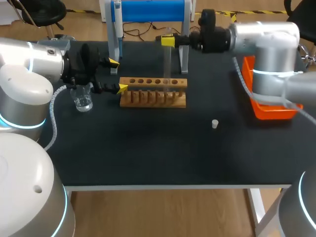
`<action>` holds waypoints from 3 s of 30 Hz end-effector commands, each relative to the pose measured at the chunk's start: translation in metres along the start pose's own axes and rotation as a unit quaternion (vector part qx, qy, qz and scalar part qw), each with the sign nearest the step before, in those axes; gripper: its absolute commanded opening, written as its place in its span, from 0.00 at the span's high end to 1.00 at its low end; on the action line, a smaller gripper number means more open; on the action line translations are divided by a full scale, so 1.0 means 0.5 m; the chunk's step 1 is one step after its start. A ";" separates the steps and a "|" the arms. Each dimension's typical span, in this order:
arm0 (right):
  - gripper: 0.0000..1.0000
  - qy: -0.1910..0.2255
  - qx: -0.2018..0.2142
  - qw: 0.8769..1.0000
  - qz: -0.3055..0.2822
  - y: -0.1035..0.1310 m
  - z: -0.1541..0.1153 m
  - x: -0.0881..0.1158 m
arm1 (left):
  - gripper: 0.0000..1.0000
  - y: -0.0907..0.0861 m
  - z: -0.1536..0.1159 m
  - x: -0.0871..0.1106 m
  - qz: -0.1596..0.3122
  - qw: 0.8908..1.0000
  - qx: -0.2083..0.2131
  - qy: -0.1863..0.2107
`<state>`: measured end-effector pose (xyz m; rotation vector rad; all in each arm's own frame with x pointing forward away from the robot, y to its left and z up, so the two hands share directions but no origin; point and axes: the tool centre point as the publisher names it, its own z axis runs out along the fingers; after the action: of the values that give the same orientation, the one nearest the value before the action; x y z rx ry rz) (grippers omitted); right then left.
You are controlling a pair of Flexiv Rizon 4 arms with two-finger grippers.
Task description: Invert the test tube, pick up the pipette, mount the tip to pipette, aspirate from beaker and dispense into the tube, eject the tip, return the pipette, and cap with the stopper.
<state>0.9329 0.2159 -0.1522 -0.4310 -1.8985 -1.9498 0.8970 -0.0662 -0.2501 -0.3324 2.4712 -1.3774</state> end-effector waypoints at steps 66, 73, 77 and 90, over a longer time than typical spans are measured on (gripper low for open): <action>1.00 0.025 0.026 0.859 0.510 -0.089 -0.049 0.055 | 0.00 0.000 -0.001 0.000 0.000 1.000 0.001 0.001; 1.00 0.027 0.026 0.852 0.522 -0.090 -0.051 0.056 | 0.00 0.000 -0.001 0.000 0.000 1.000 0.001 0.001; 1.00 0.025 0.025 0.852 0.523 -0.091 -0.052 0.057 | 0.00 0.000 -0.001 0.000 0.000 1.000 0.001 0.001; 1.00 0.025 0.025 0.852 0.523 -0.091 -0.052 0.057 | 0.00 0.000 -0.001 0.000 0.000 1.000 0.001 0.001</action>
<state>0.8877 0.1893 -0.1800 -1.0957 -1.2021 -1.1339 0.8970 -0.0662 -0.2501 -0.3324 2.4712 -1.3774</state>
